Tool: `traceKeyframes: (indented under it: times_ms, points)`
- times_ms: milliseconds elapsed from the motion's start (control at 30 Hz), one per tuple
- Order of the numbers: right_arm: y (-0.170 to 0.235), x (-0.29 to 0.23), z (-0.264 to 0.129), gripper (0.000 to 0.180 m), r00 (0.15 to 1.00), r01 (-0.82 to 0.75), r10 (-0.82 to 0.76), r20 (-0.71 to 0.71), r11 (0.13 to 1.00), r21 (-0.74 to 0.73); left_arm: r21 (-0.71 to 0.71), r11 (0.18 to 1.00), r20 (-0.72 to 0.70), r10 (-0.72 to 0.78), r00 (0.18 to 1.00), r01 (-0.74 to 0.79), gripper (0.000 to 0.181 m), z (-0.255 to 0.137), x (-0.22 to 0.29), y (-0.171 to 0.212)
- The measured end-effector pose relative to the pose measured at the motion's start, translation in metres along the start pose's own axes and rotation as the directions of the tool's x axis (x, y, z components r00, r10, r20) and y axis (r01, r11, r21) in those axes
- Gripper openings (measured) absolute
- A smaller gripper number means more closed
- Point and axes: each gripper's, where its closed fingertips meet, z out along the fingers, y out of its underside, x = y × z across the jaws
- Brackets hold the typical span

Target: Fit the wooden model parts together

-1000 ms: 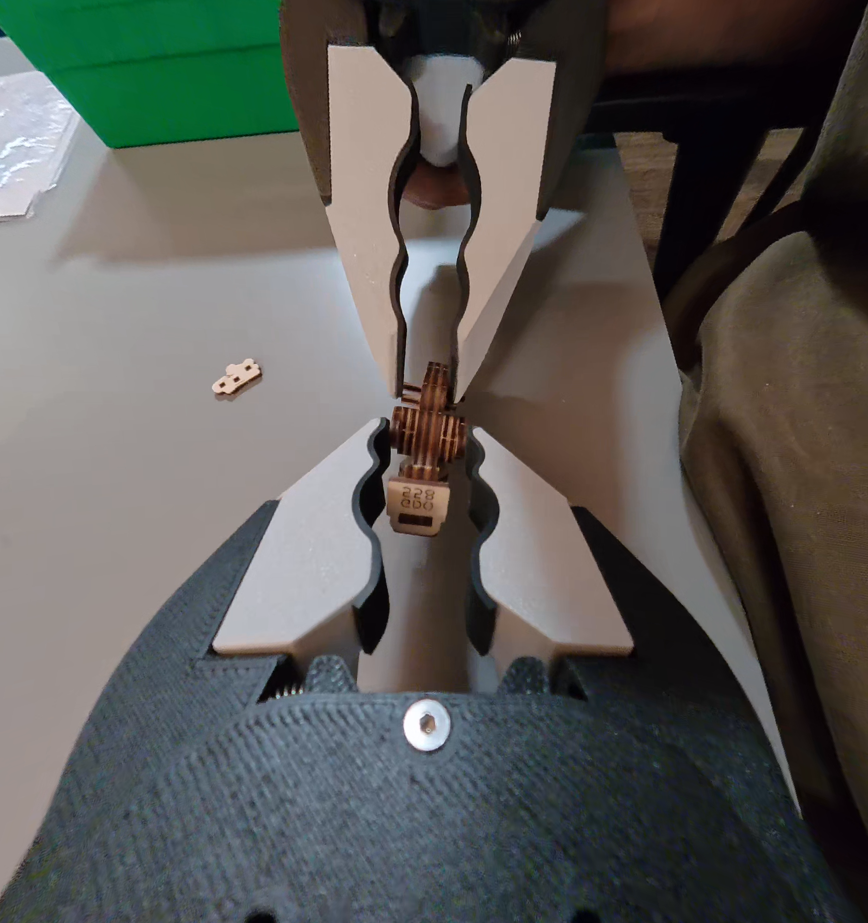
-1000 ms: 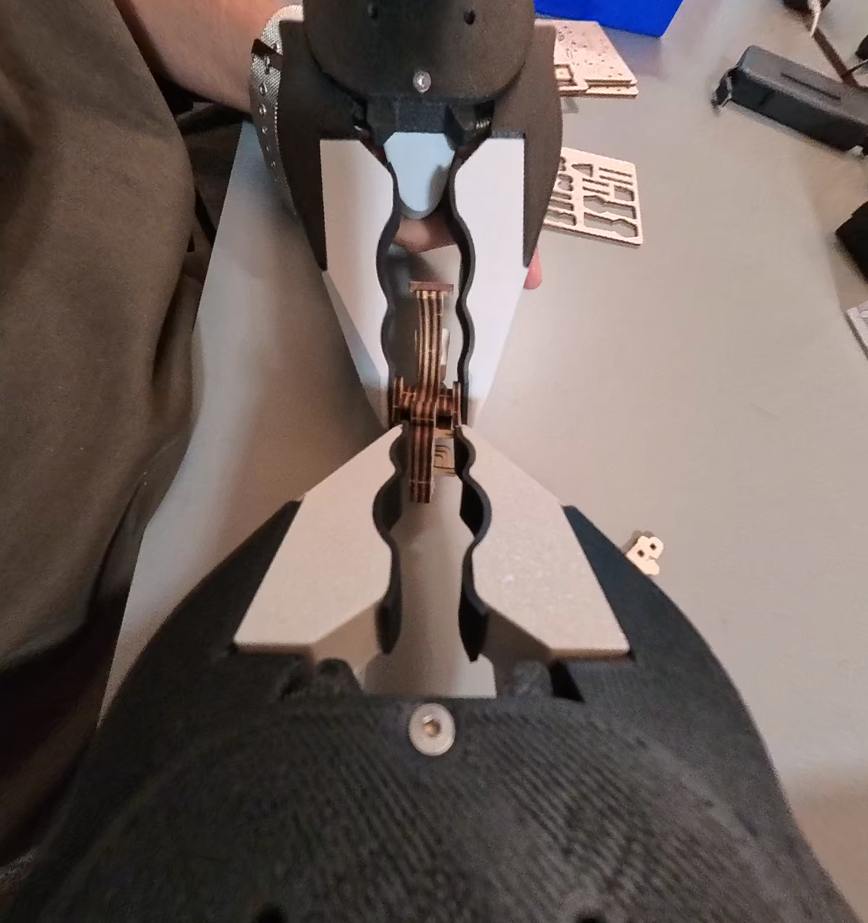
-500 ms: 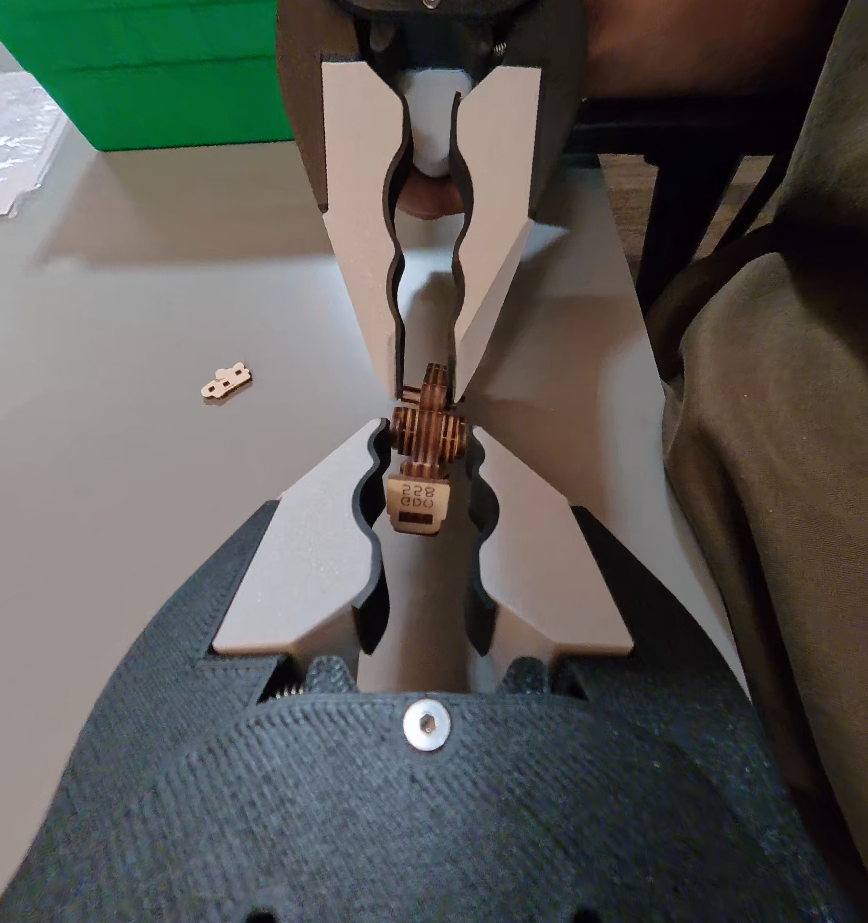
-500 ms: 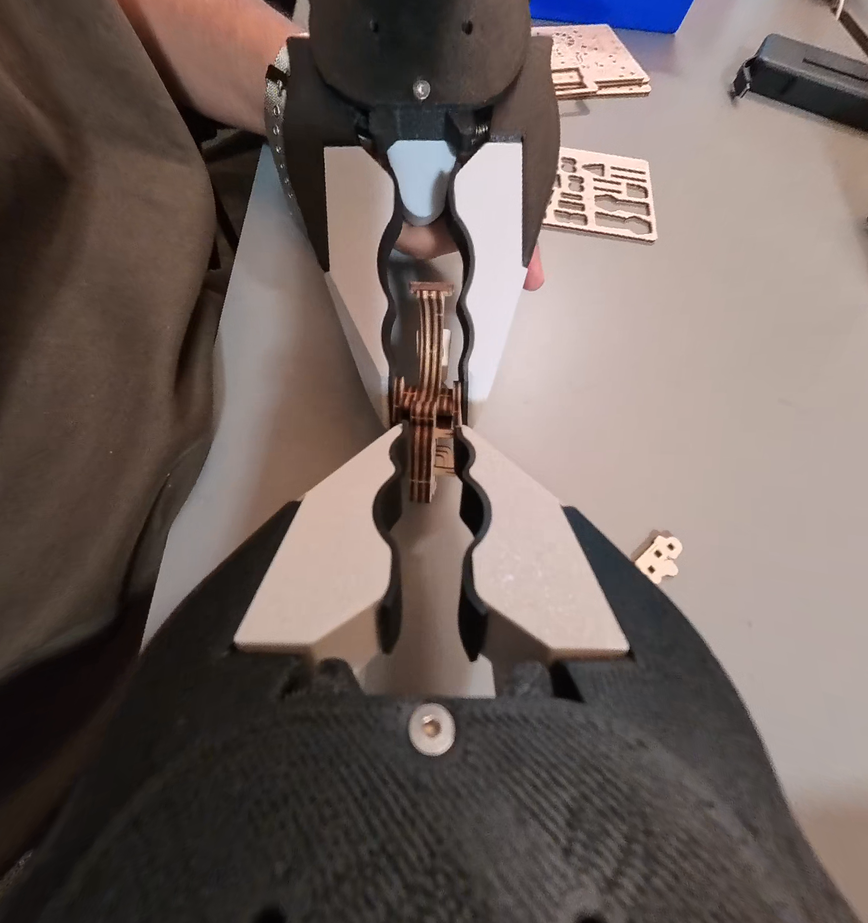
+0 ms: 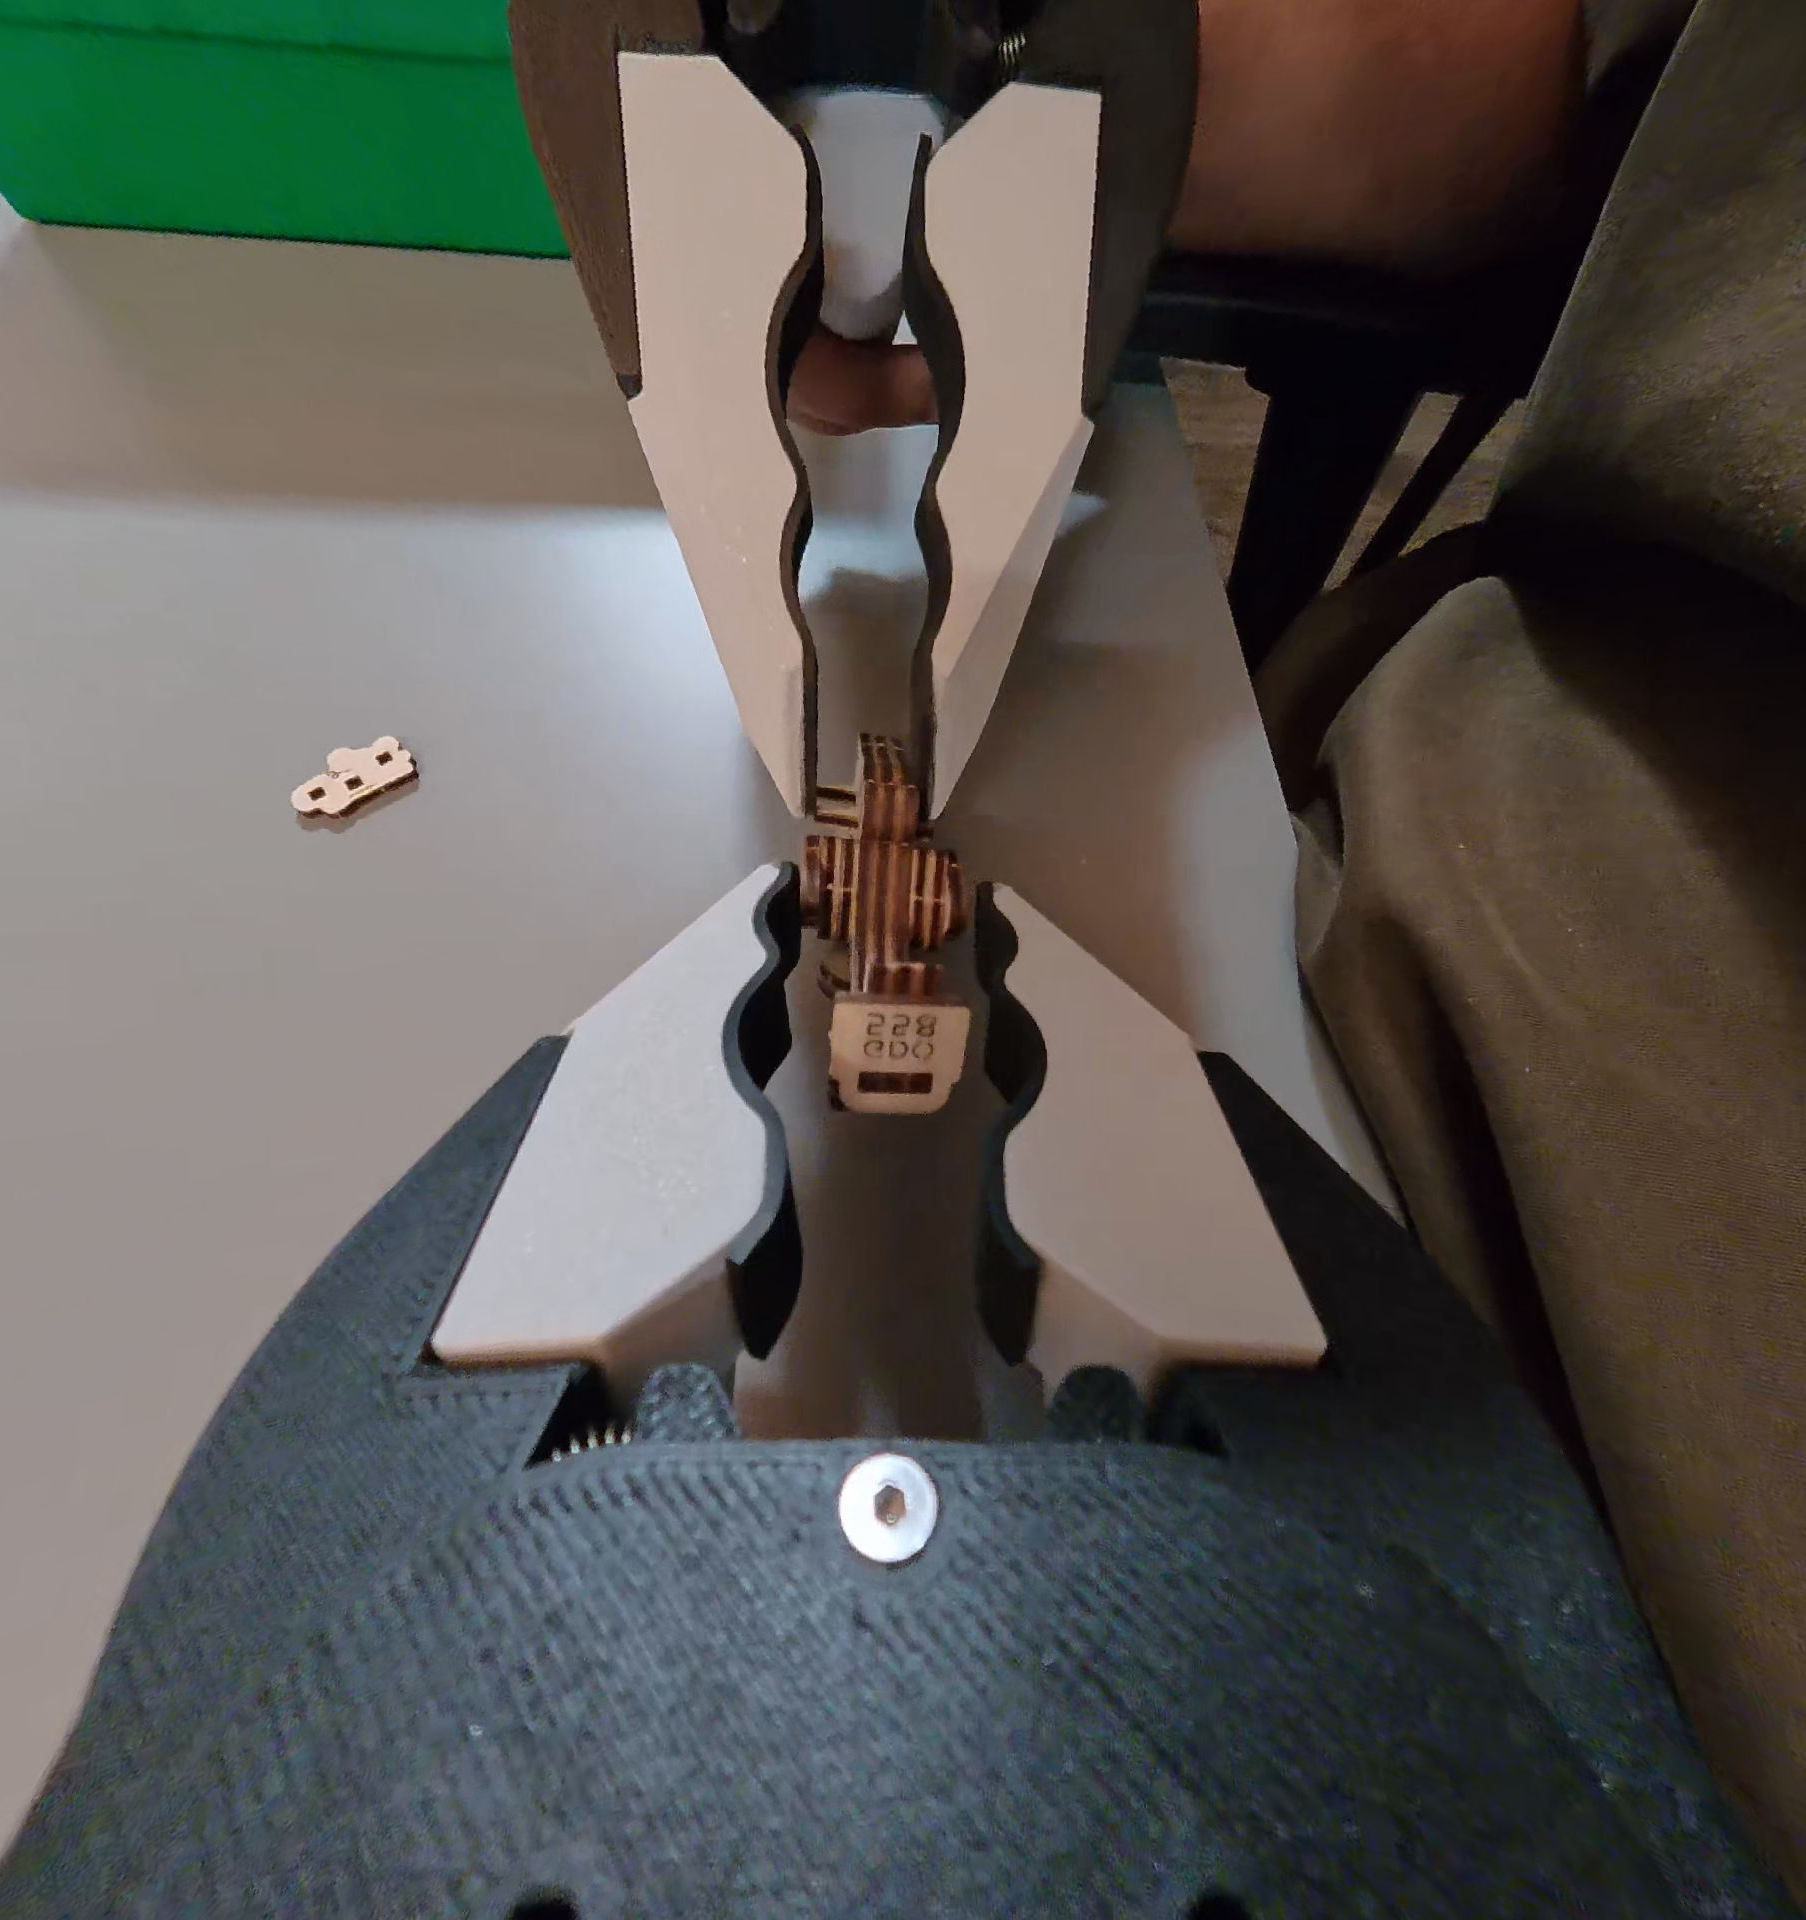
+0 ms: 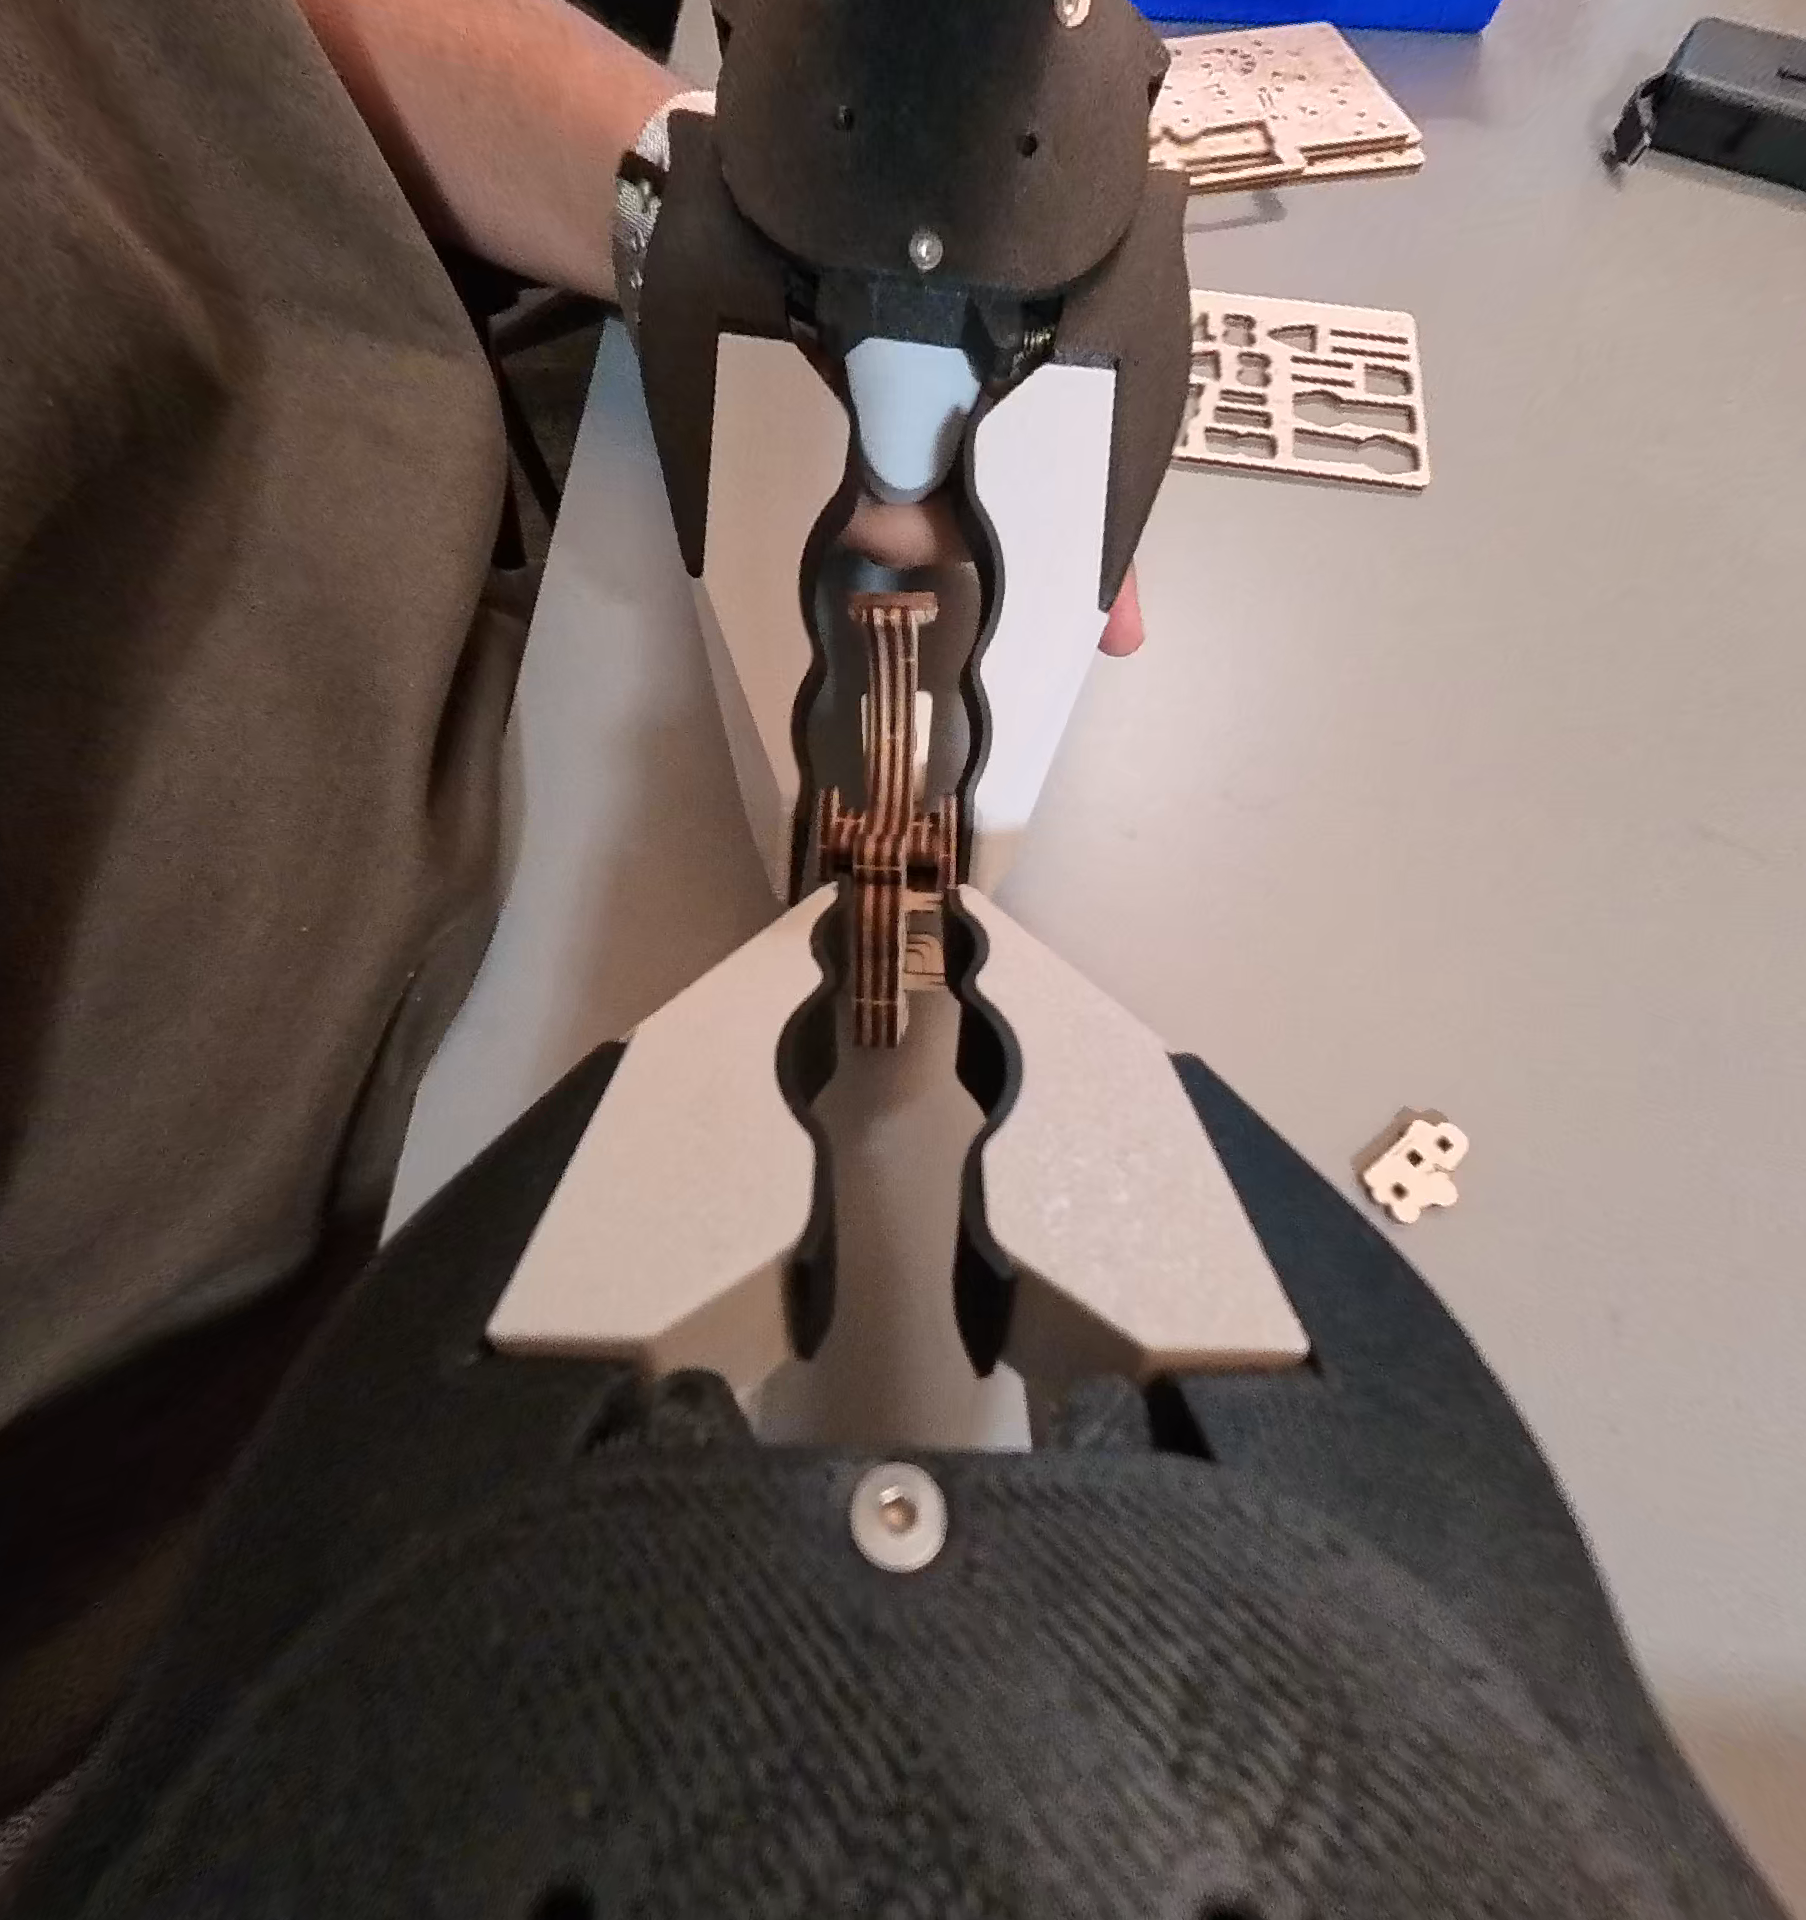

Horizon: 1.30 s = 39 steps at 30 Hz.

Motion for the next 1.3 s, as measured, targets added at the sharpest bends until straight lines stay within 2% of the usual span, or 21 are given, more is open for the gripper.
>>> traceKeyframes:
  times_ms: [567, 833, 1000, 1300]
  points:
    - [-0.006, -0.003, -0.002, 0.015, 0.998, -0.046, 0.046, 0.031, 0.999, 0.025, 0.033, 0.999, 0.009, 0.033, 0.999, -0.034, 0.028, -0.002, 0.002, -0.008]
    - [-0.013, -0.002, -0.005, 0.016, 0.997, -0.065, 0.062, 0.04, 0.994, 0.088, 0.061, 0.998, -0.003, 0.02, 1.0, -0.02, 0.027, -0.008, 0.002, -0.014]
    - [-0.013, 0.002, -0.005, 0.025, 0.997, -0.075, 0.073, 0.026, 0.992, 0.101, 0.058, 0.998, -0.011, 0.019, 1.0, -0.018, 0.028, -0.008, 0.003, -0.014]
    - [-0.027, 0.004, -0.015, 0.03, 0.991, -0.127, 0.118, 0.056, 0.971, 0.203, 0.187, 0.98, -0.064, -0.05, 0.997, 0.062, 0.028, -0.022, 0.003, -0.033]
